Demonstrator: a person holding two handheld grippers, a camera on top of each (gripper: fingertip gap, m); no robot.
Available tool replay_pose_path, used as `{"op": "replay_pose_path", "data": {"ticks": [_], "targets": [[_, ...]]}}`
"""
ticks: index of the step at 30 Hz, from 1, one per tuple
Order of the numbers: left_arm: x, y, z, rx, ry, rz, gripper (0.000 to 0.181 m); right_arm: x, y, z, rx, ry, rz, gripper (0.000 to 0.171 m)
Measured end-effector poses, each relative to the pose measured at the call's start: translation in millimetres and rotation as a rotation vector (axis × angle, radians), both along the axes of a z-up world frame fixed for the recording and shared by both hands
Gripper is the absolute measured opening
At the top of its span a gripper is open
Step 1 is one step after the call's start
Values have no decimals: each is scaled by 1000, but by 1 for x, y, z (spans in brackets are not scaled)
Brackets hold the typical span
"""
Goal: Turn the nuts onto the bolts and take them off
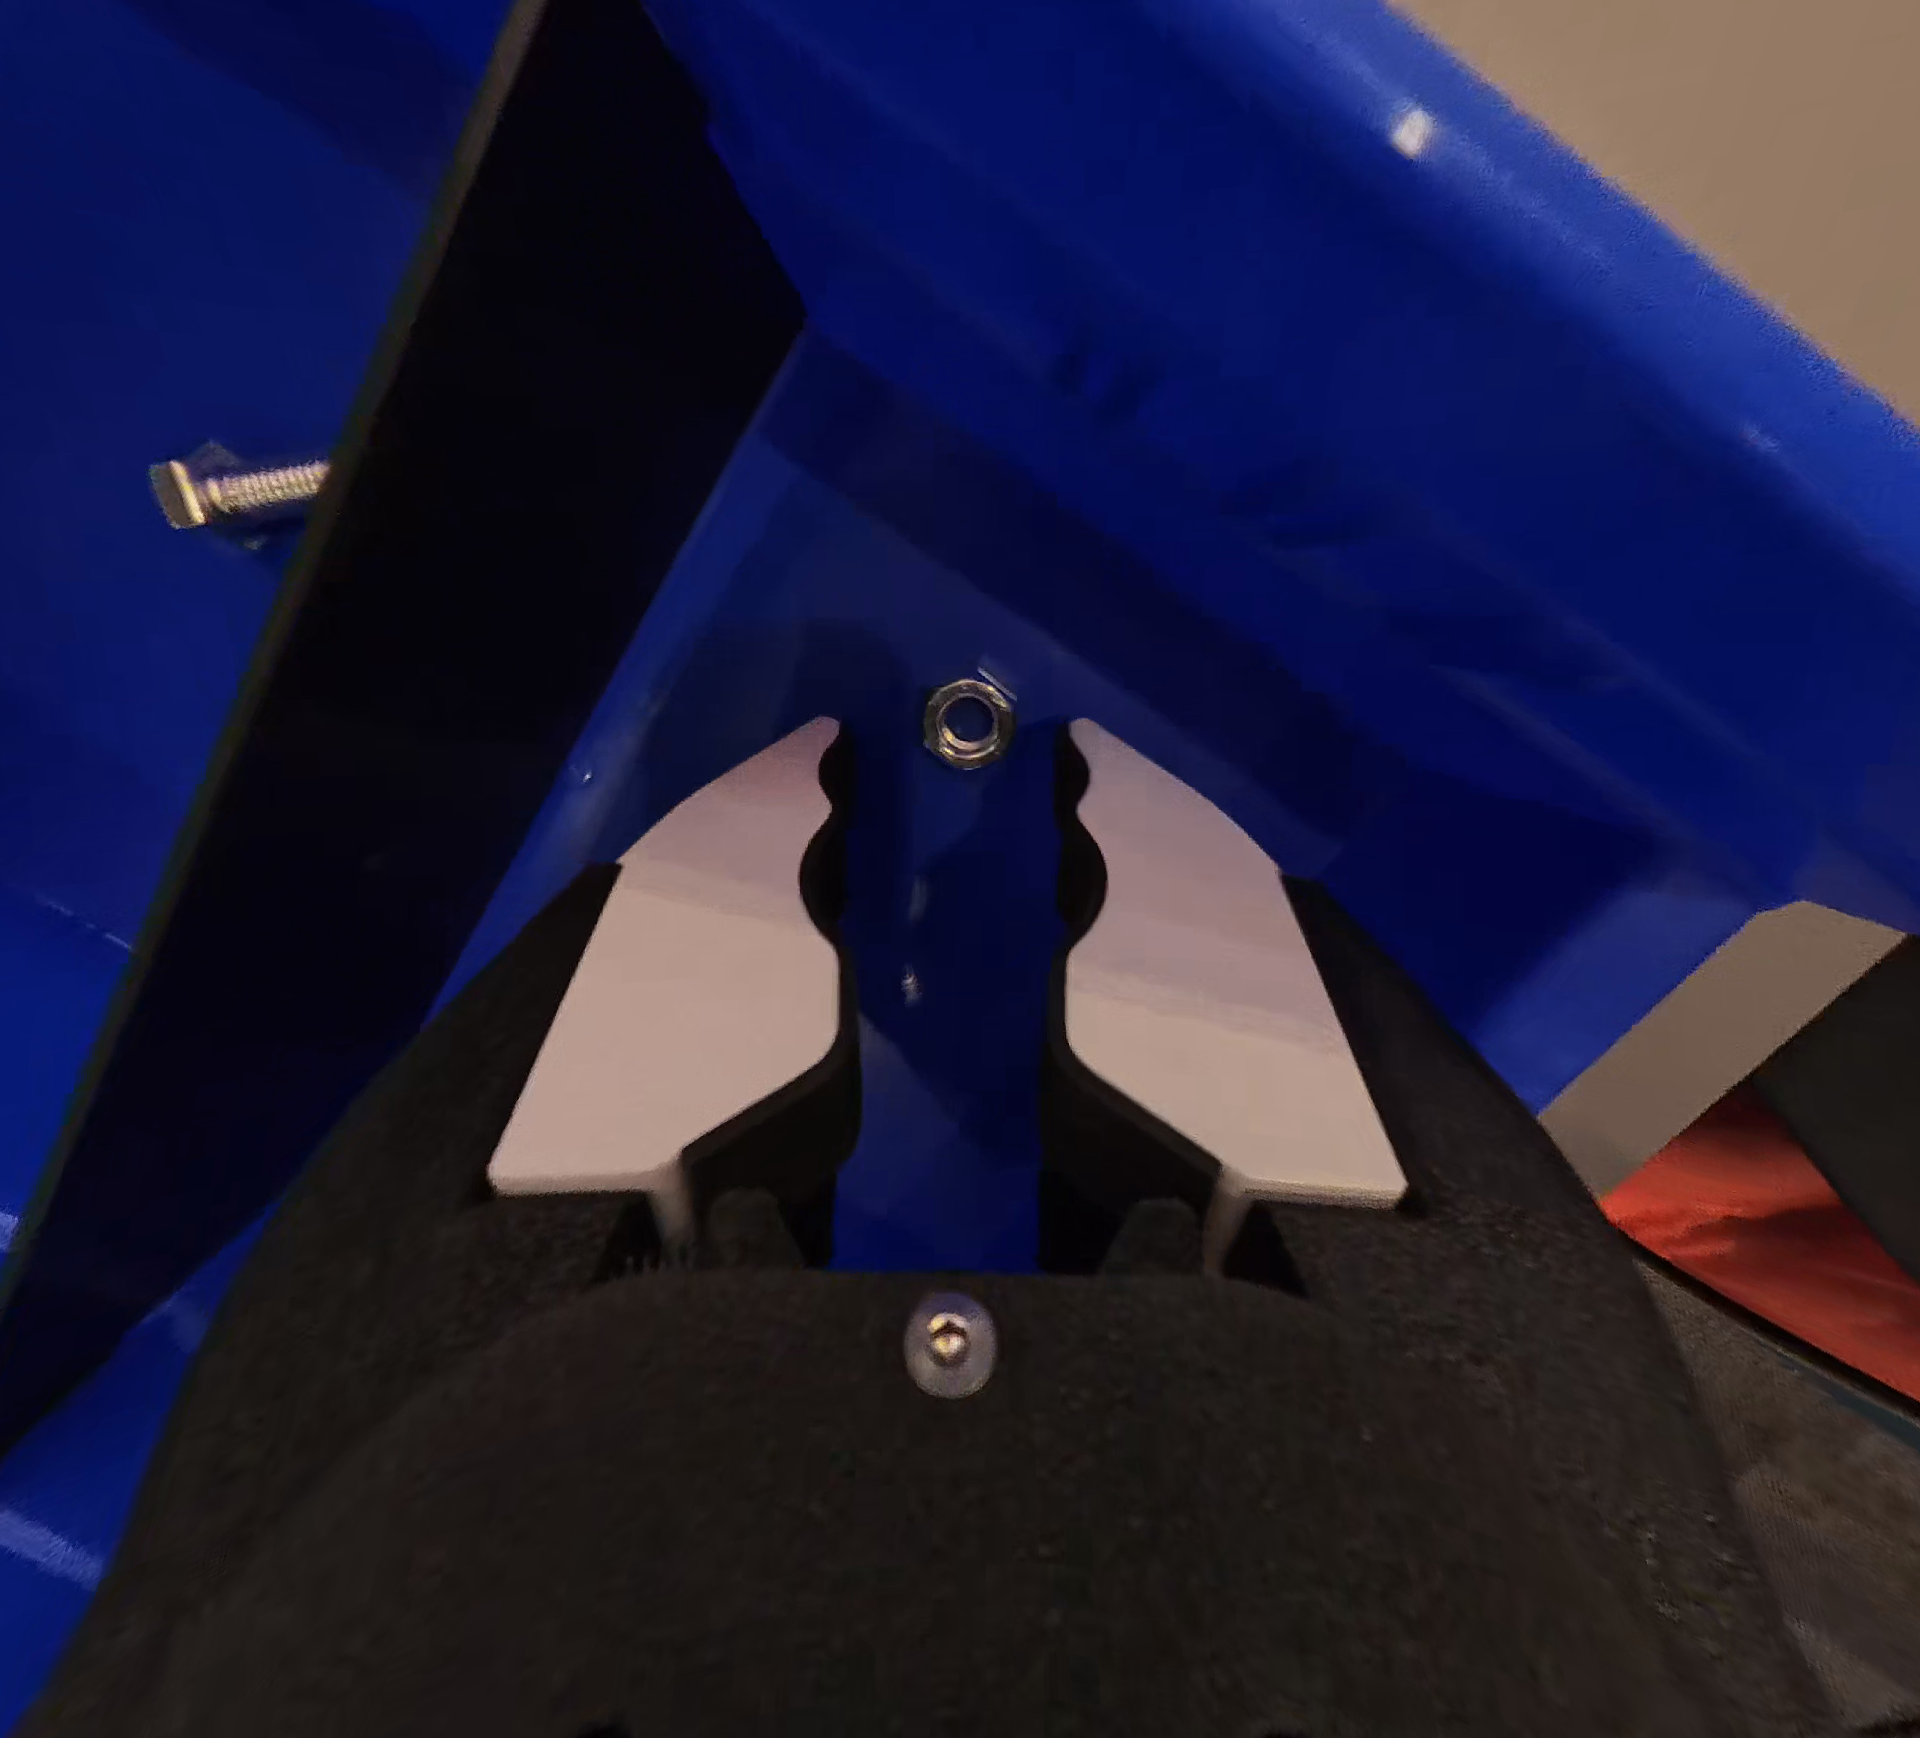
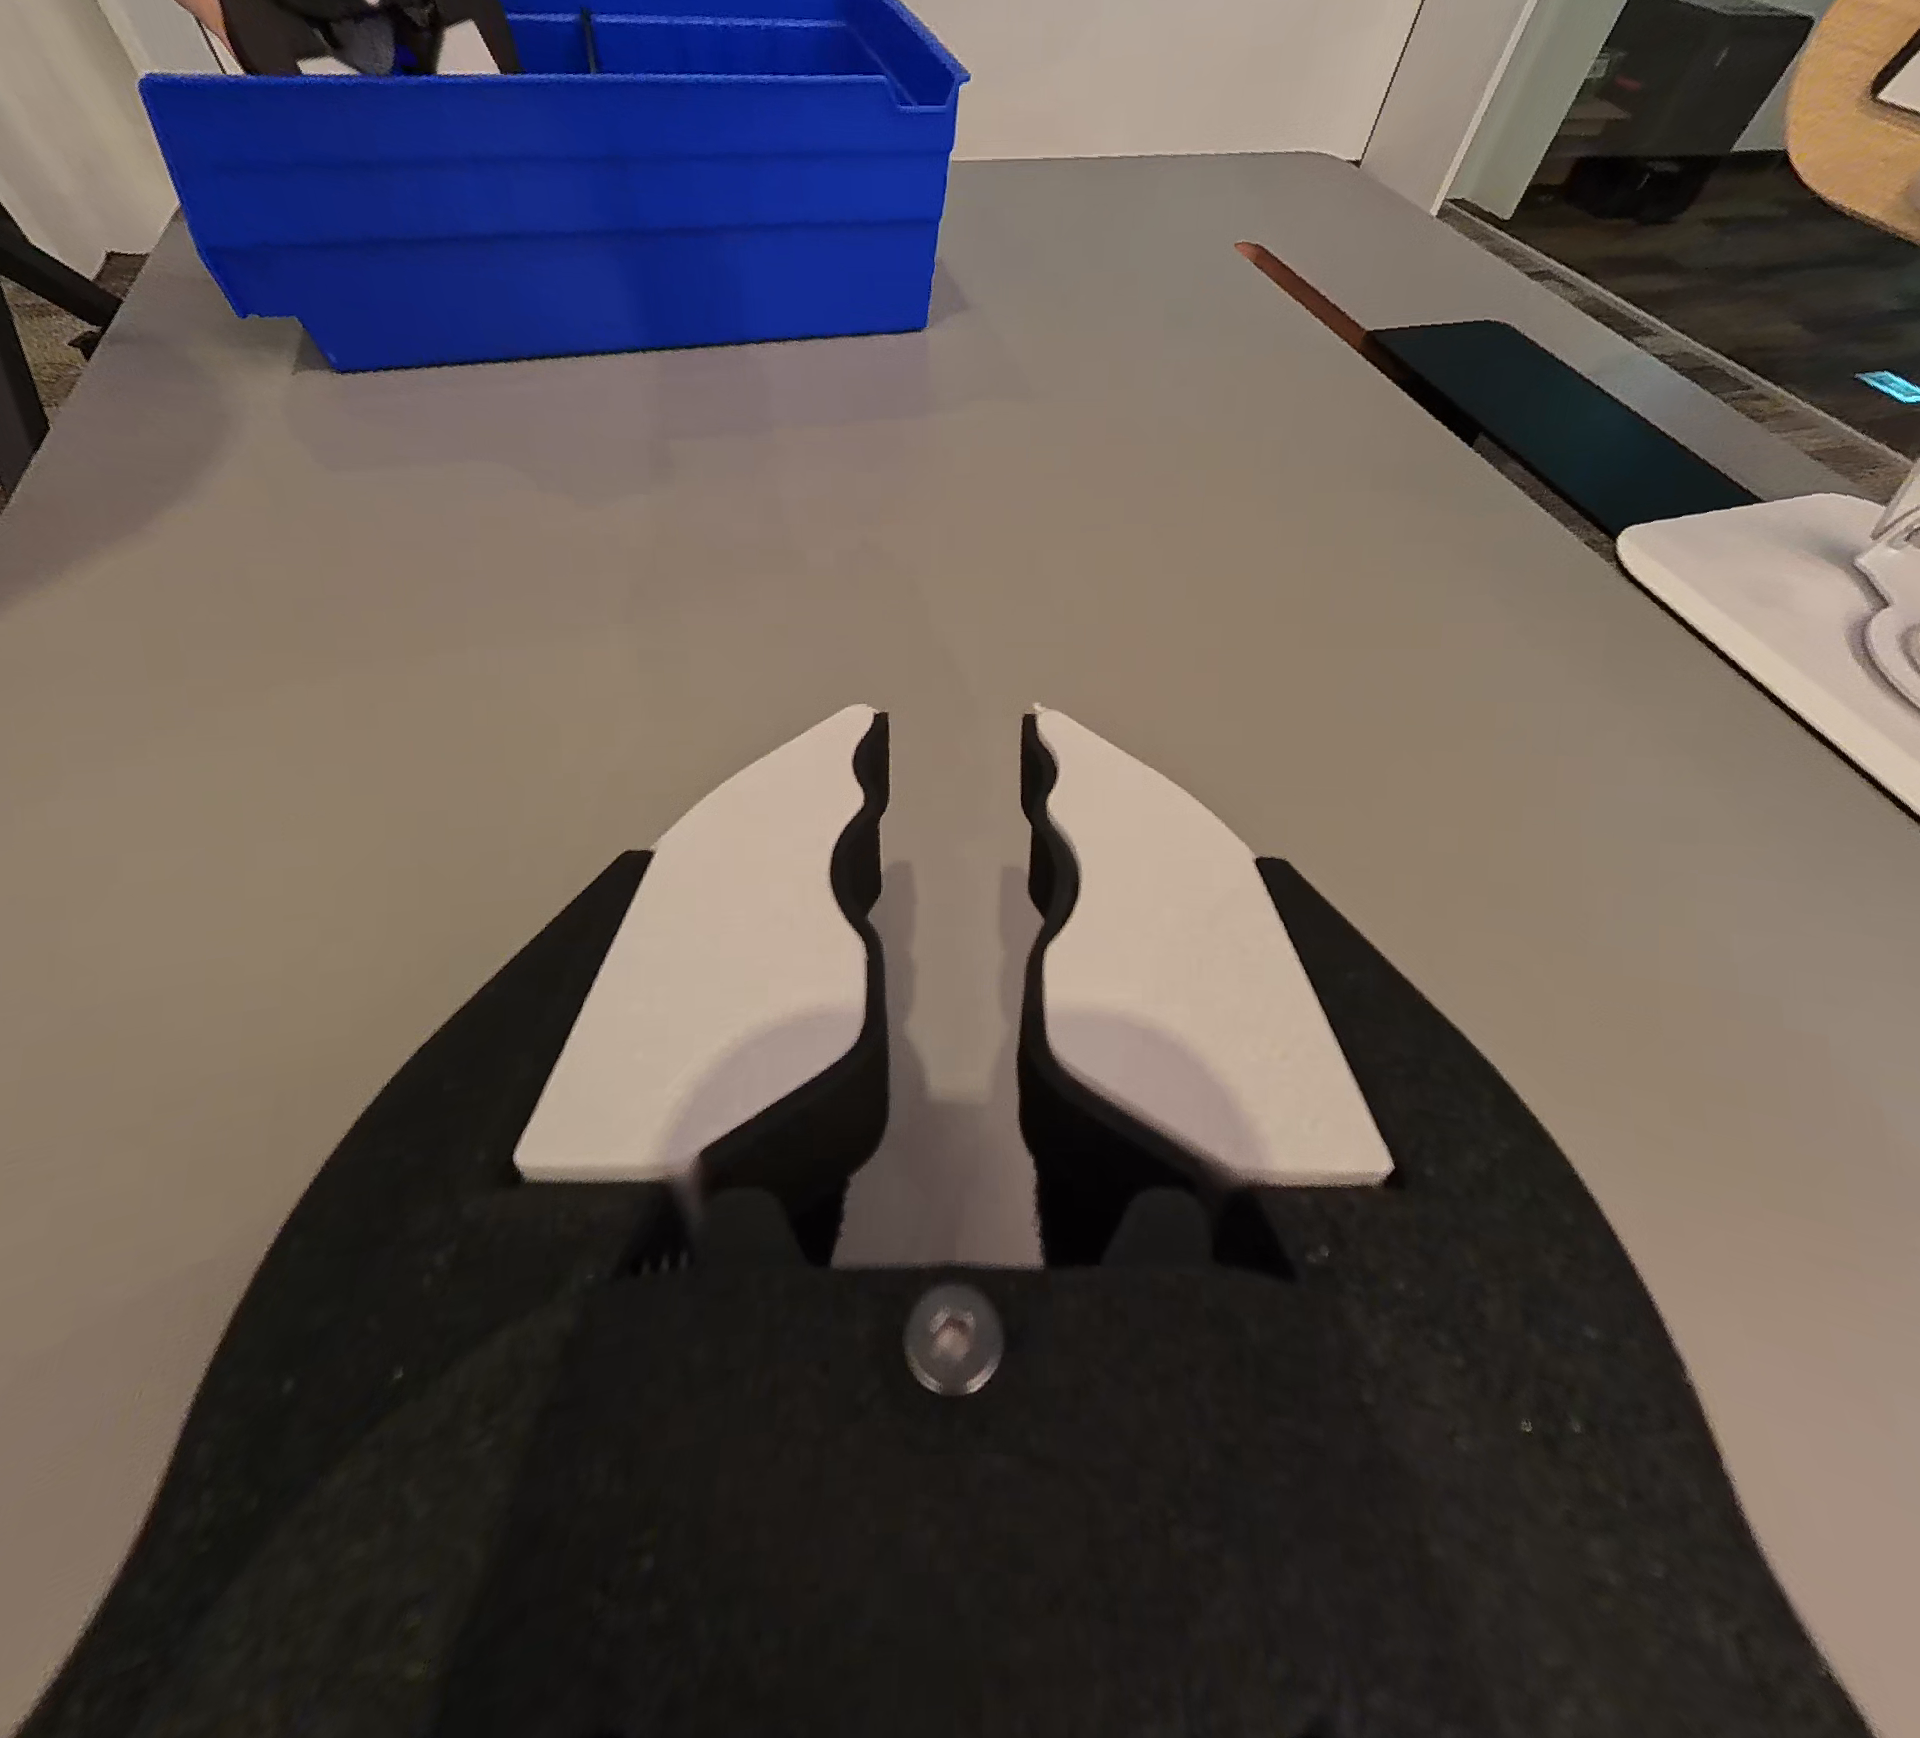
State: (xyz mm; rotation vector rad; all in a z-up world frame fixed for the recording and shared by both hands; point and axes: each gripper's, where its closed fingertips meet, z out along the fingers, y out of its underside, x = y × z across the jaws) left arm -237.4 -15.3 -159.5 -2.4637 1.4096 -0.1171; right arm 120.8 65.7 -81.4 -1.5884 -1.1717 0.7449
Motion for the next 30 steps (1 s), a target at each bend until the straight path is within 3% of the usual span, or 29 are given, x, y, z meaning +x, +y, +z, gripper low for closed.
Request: {"op": "replay_pose_path", "data": {"ticks": [5, 13, 15, 18, 21, 23, 26, 30], "targets": [[5, 0, -1, -53, -66, 23, 18, 1, 0, 0, 1, -7, 3, 23], [-1, 2, 10, 18, -56, 48, 18, 0, -4, 2, 15, -19, 14, 23], [-7, 8, 37, 87, -75, 78, 17, 1, -4, 5, 22, -12, 11, 23], [-4, 23, 108, 232, -93, 86, 17, 3, -4, 11, 29, 5, 5, 23], [44, 35, 172, 324, -129, 5, 17, 6, -3, 15, 35, 22, -4, 23], [102, 37, 187, 320, -205, -80, 17, 9, 0, 14, 35, 19, -18, 23], [188, 37, 153, 177, -297, -163, 17, 16, 4, 10, 33, 8, -44, 23], [240, 50, 68, 59, -176, -201, 17, 24, 7, 10, 22, 33, -65, 22]]}}
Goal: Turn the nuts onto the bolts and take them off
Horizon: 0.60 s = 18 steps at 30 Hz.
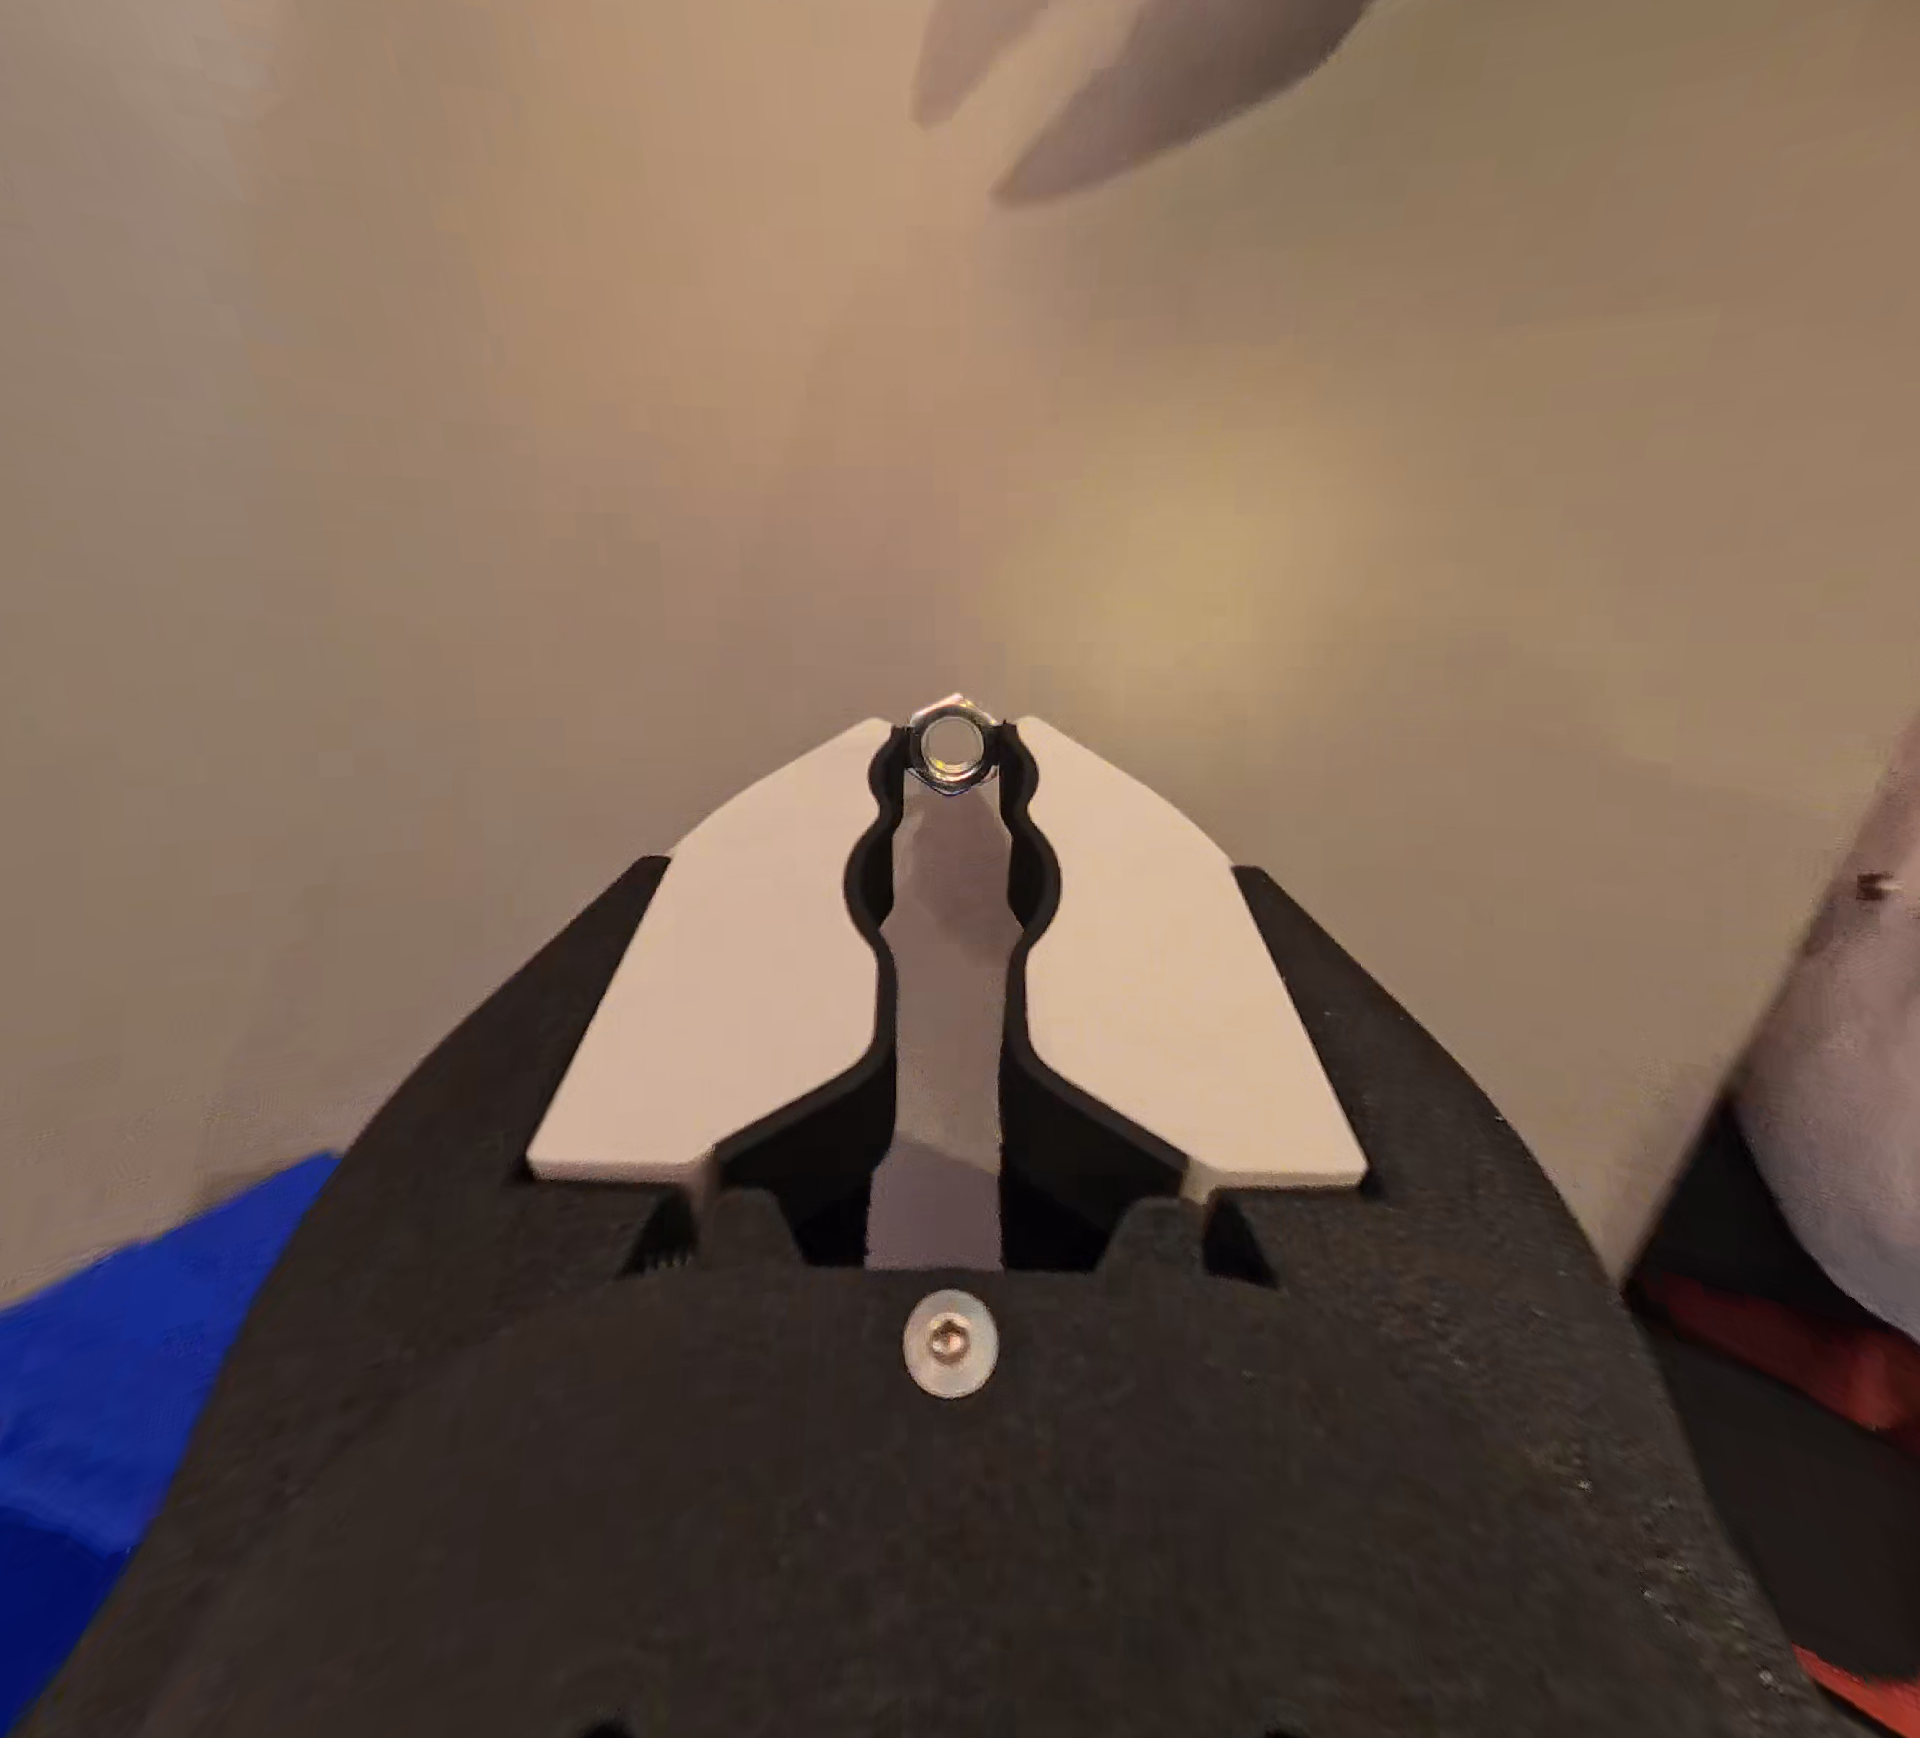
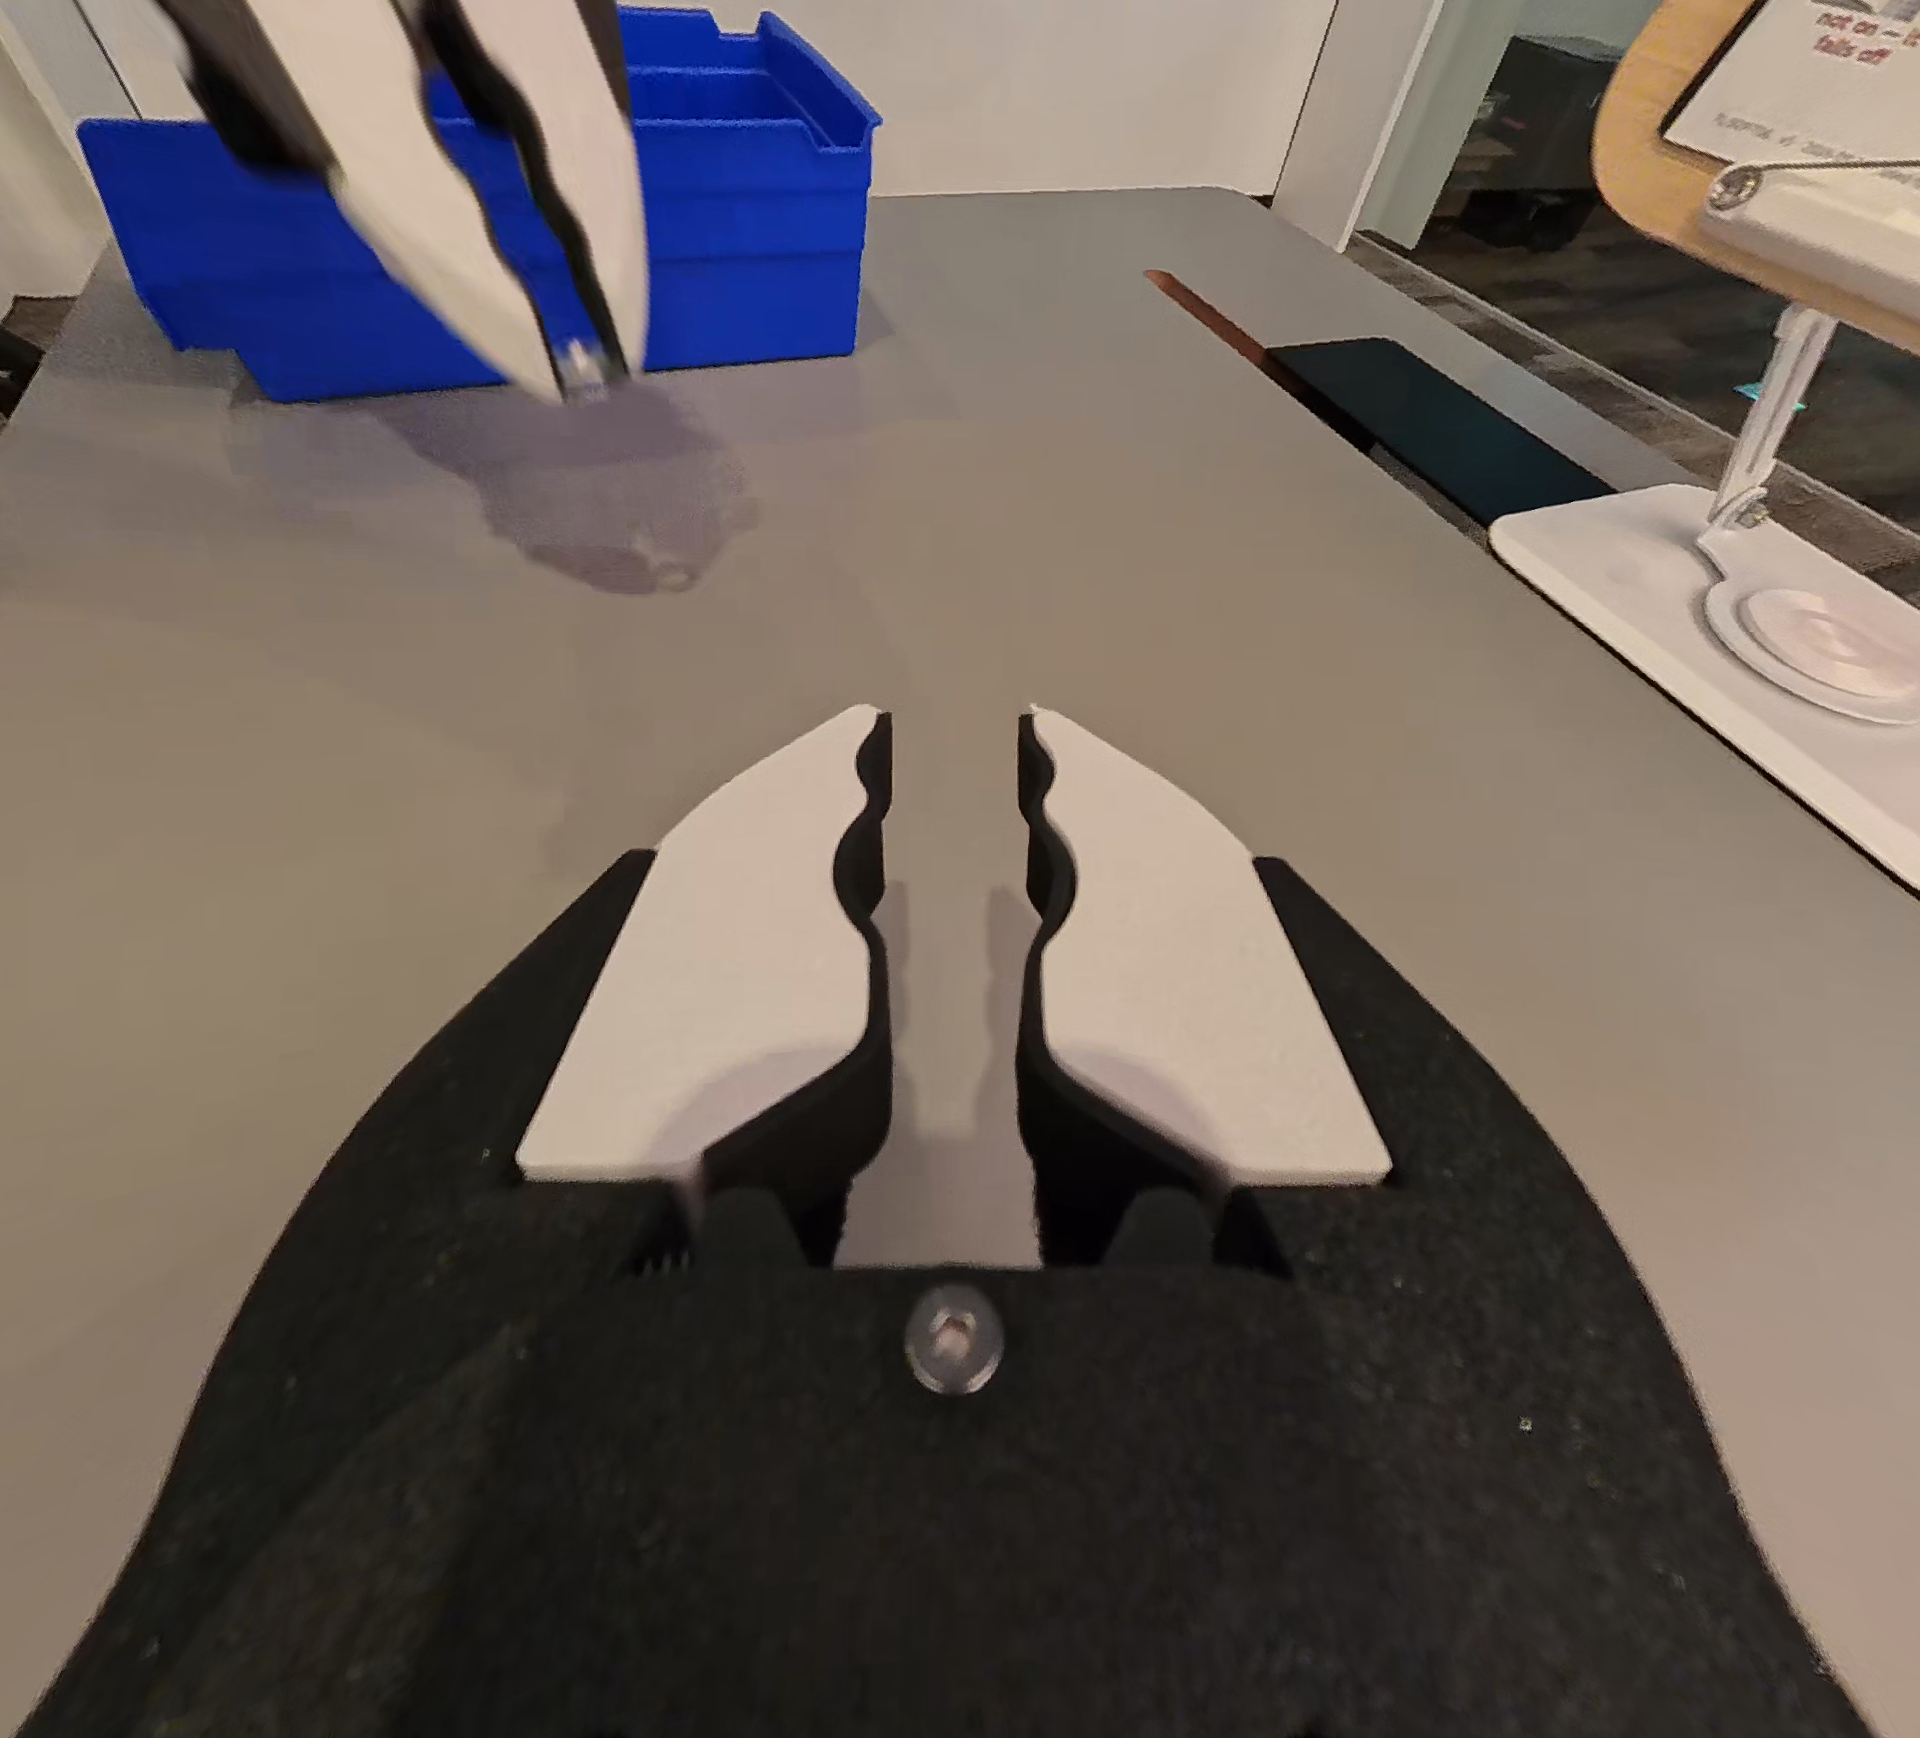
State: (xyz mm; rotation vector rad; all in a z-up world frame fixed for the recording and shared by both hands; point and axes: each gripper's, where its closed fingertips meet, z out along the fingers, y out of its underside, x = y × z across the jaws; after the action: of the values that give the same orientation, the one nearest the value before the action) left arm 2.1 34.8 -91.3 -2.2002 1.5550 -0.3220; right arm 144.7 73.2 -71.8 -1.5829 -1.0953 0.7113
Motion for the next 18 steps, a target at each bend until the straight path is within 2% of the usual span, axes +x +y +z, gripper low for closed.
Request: {"op": "replay_pose_path", "data": {"ticks": [2, 6, 18], "targets": [[11, 4, -25, -31, 37, -8, 17, 3, 2, 3, -7, 27, -6, 22], [16, 9, -53, -60, 101, -6, 17, 9, 3, 9, -12, 64, -14, 22], [16, 4, -74, -116, 127, 2, 17, 13, 2, 14, -10, 76, -15, 22]]}}
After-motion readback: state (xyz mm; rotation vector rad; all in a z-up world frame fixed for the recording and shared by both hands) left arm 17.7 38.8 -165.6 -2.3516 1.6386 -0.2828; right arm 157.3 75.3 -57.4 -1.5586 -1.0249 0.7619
